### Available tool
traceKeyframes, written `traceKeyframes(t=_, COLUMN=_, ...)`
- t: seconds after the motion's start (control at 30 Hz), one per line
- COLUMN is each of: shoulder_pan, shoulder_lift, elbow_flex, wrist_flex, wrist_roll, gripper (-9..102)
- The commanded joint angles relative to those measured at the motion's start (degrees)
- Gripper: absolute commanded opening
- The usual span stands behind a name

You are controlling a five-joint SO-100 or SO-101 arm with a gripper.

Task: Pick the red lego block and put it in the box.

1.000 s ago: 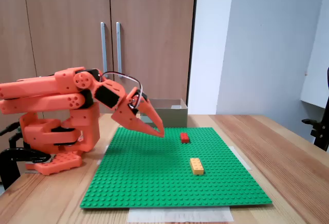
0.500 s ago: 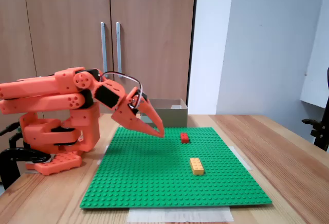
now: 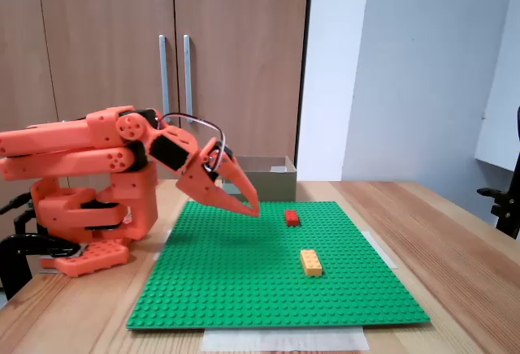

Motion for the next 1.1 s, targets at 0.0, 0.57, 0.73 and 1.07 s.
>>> traceKeyframes(t=0.0, shoulder_pan=0.09, shoulder_lift=0.35, elbow_flex=0.53, wrist_flex=0.0, wrist_roll=0.0, gripper=-1)
traceKeyframes(t=0.57, shoulder_pan=0.09, shoulder_lift=0.35, elbow_flex=0.53, wrist_flex=0.09, wrist_roll=0.09, gripper=-1)
traceKeyframes(t=0.73, shoulder_pan=0.09, shoulder_lift=0.35, elbow_flex=0.53, wrist_flex=0.09, wrist_roll=0.09, gripper=-1)
traceKeyframes(t=1.07, shoulder_pan=0.09, shoulder_lift=0.35, elbow_flex=0.53, wrist_flex=0.0, wrist_roll=0.0, gripper=-1)
